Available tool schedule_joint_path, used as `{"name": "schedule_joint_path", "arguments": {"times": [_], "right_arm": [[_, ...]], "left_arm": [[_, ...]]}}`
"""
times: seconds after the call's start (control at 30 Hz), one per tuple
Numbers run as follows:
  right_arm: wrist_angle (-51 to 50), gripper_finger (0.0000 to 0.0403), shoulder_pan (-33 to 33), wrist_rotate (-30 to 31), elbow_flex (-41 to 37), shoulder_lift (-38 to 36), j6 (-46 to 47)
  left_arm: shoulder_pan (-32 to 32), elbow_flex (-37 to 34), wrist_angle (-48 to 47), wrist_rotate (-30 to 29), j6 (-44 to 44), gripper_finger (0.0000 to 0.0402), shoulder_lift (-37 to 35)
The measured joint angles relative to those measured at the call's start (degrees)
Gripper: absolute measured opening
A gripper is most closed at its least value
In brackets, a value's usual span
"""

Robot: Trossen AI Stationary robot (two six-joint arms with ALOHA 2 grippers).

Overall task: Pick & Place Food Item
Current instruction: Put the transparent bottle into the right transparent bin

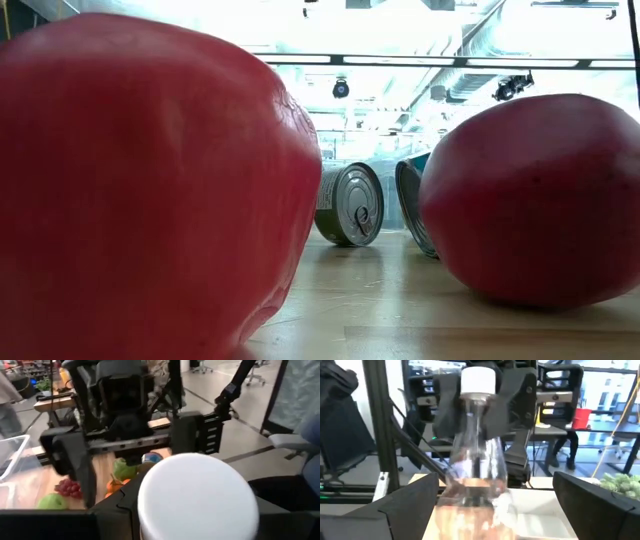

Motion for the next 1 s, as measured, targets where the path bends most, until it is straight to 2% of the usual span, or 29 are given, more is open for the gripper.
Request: {"name": "schedule_joint_path", "arguments": {"times": [0.27,0.57,0.73,0.87,1.0], "right_arm": [[-6.4,0.0365,-0.05,0.86,4.18,0.84,-0.72],[-6.92,0.0365,-0.12,3.4,4.29,1.61,-1.25],[-6.68,0.0365,-0.58,4.7,4.29,1.61,-4.89],[-6.99,0.0365,-1.54,3.74,4.29,1.61,-2.45],[-7.07,0.0365,-2.27,0.33,4.29,1.61,-2.39]], "left_arm": [[2.13,-0.02,1.69,-1.89,0.96,0.0156,2.62],[3.73,-0.02,2.99,-0.71,0.96,0.0156,3.0],[4.18,-0.02,6.07,-0.57,2.48,0.0156,4.58],[5.58,-0.02,7.57,-0.51,2.65,0.0156,6.72],[7.58,-0.02,8.72,2.72,2.91,0.0156,7.98]]}}
